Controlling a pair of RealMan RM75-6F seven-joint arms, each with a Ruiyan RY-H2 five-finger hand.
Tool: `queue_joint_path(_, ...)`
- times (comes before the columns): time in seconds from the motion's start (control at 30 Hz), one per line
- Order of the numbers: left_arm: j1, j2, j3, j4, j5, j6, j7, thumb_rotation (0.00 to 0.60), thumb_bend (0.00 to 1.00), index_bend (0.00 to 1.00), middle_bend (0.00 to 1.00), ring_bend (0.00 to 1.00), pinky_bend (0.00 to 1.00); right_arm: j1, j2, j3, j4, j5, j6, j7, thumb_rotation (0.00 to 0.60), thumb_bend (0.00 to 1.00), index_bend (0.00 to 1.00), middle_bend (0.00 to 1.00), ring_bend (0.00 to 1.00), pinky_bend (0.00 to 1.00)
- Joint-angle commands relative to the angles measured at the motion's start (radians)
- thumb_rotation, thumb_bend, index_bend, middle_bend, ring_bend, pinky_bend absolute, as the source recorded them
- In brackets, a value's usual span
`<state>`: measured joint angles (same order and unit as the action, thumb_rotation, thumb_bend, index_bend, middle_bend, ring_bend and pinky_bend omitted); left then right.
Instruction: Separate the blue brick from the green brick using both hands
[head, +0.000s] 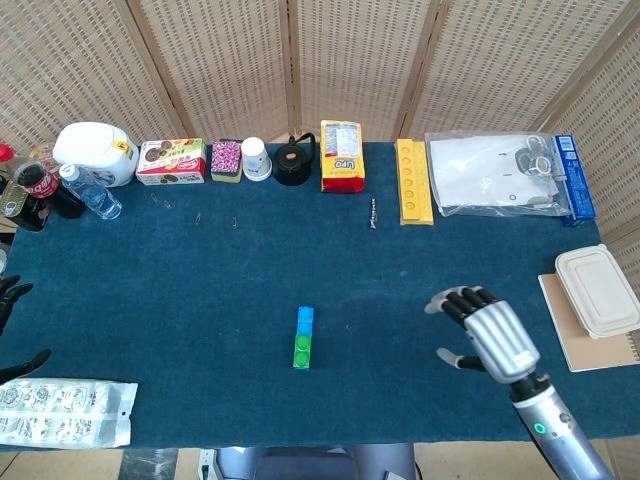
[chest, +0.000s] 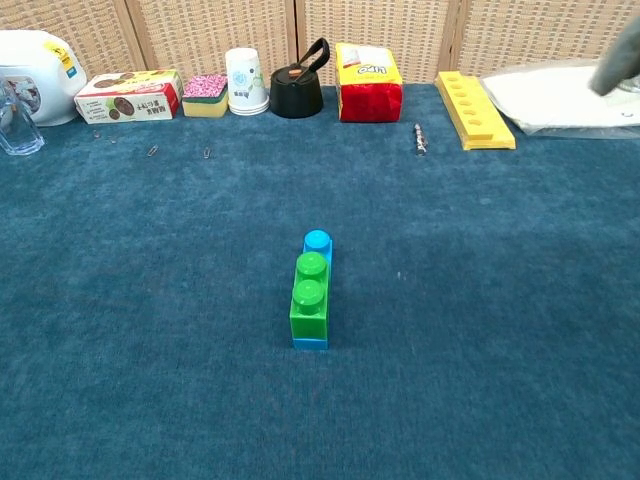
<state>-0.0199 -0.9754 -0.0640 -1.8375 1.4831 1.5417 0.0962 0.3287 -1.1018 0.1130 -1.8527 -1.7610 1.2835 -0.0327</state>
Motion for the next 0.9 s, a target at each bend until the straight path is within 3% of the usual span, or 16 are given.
queue_joint_path(0.03,-0.008,0.004,0.000,-0.009,-0.004,-0.013,0.015,0.600,0.12,0.21,0.15,0.05,0.14,0.150,-0.034,0.032,0.060,-0.090,-0.131,0.087,0.600,0.16,0.37,0.37,0.33,0.35)
queue_joint_path(0.4,-0.024,0.019,-0.005,-0.036,-0.017,-0.031,0.044,0.600,0.12,0.21,0.15,0.05,0.14,0.374,-0.151,0.049,0.169,-0.202,-0.253,0.133,0.600,0.17,0.36,0.37,0.32,0.35)
queue_joint_path(0.9,-0.038,0.029,-0.004,-0.029,-0.043,-0.058,0.046,0.600,0.12,0.21,0.15,0.05,0.14,0.580,-0.235,0.031,0.258,-0.248,-0.424,0.032,0.600,0.15,0.36,0.35,0.30,0.34)
